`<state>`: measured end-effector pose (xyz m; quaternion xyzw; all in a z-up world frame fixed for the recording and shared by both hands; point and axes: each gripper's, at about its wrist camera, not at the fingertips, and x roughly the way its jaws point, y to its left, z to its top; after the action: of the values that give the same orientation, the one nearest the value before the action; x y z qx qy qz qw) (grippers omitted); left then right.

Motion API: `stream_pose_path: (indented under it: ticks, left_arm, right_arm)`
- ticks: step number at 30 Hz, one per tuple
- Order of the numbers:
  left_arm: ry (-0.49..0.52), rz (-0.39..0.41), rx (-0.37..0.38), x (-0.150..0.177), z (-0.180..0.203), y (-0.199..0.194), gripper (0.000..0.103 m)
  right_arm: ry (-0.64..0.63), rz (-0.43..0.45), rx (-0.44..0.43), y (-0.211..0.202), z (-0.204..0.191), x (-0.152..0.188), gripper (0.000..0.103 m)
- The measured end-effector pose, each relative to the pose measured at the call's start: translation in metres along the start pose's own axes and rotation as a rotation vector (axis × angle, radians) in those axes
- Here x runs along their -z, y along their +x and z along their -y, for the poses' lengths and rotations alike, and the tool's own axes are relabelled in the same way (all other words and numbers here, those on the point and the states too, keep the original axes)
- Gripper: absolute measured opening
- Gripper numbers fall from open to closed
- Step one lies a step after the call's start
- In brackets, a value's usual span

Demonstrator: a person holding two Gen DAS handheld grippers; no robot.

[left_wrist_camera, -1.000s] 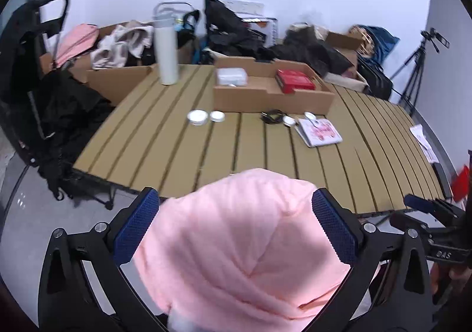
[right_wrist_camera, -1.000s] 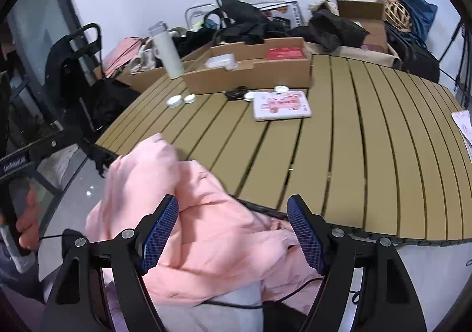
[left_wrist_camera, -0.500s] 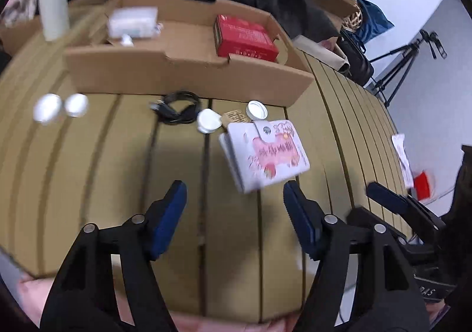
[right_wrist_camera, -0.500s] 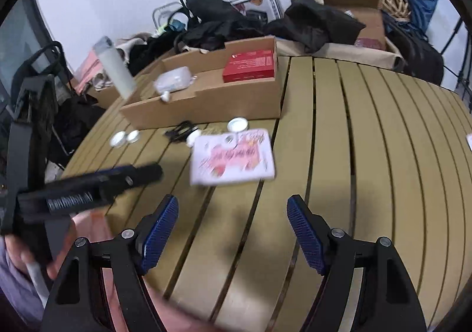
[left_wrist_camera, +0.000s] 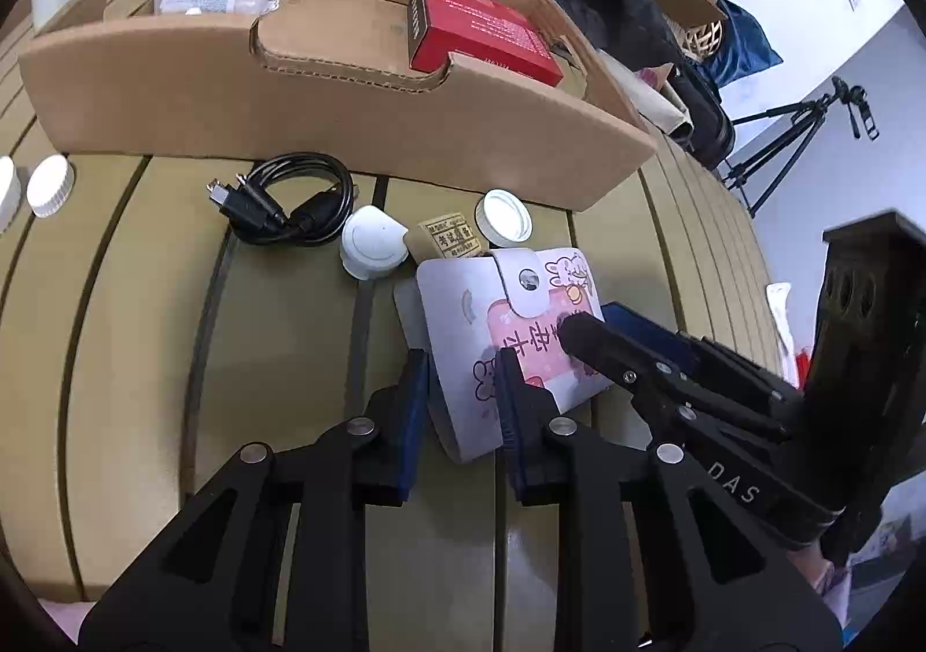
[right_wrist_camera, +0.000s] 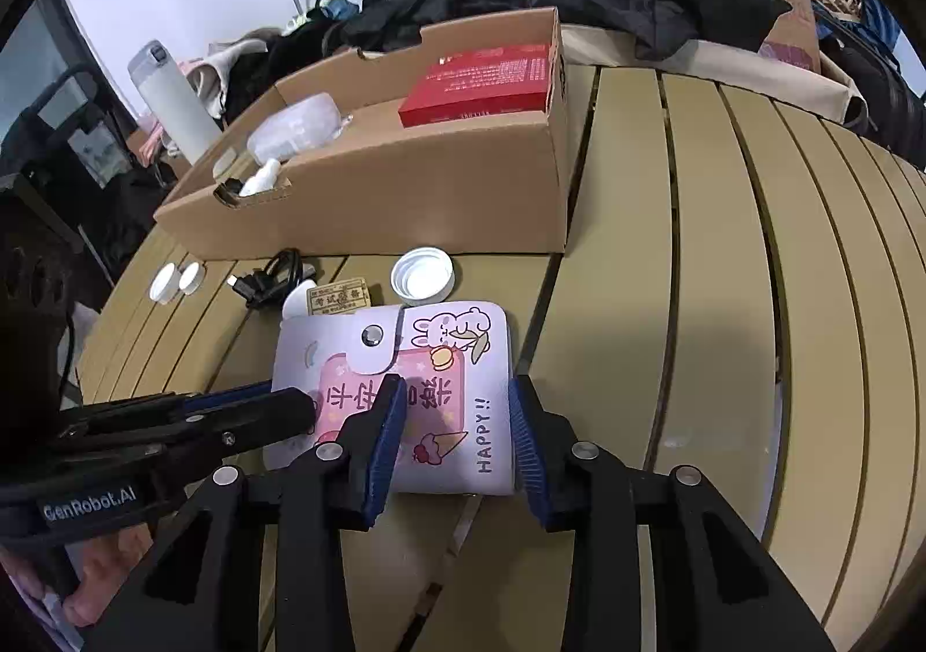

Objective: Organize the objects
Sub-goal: 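Grasp the pink-and-white card pouch with the right gripper and lift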

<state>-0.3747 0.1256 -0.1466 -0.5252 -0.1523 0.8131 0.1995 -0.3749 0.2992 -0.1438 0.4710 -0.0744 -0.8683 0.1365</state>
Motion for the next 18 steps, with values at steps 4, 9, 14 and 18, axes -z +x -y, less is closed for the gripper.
stream_pose_path:
  ticks: [4,9,14,18]
  left_arm:
    - [0.027,0.004,-0.037,0.016,0.005,-0.012,0.016]
    - [0.064,-0.031,0.003,0.063,0.007,-0.033,0.015]
    - [0.105,-0.044,-0.012,0.093,0.015,-0.051,0.011]
    - [0.101,-0.019,0.004,0.104,0.019,-0.065,0.009]
  right_arm:
    - [0.022,-0.008,-0.013,-0.013,-0.005,0.018,0.029]
    - [0.050,0.000,0.002,-0.048,-0.022,0.076,0.024]
    - [0.095,0.000,0.004,-0.078,-0.031,0.120,0.015]
    - [0.065,0.023,0.034,-0.097,-0.042,0.123,0.011]
